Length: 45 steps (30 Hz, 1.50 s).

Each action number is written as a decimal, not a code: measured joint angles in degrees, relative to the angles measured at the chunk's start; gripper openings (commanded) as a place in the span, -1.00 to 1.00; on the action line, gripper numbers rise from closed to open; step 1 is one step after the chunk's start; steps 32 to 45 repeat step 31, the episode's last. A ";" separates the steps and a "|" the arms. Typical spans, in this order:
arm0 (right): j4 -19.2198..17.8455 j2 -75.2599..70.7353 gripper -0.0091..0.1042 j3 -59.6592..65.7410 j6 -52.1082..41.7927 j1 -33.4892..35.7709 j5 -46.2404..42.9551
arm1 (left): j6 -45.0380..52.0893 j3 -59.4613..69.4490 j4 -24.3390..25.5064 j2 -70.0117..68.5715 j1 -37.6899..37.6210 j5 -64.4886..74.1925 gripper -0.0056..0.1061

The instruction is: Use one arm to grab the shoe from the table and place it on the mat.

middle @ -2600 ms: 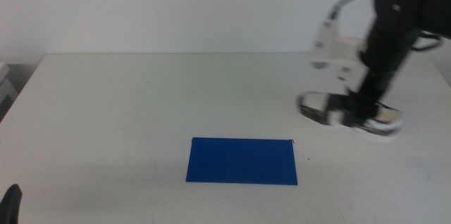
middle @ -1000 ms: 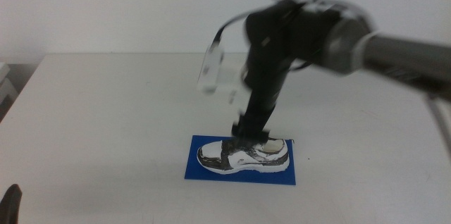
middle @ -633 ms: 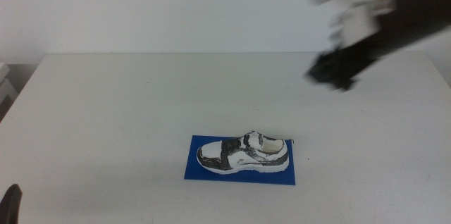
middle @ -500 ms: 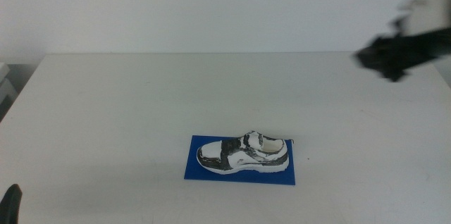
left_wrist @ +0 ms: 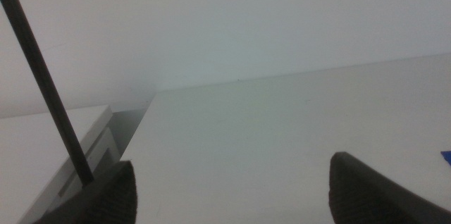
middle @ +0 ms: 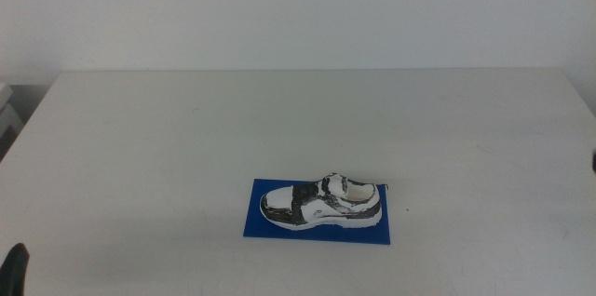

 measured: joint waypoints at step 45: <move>0.22 -28.86 0.09 24.32 0.22 0.00 -0.45 | 0.00 0.00 0.00 0.00 0.00 0.00 0.78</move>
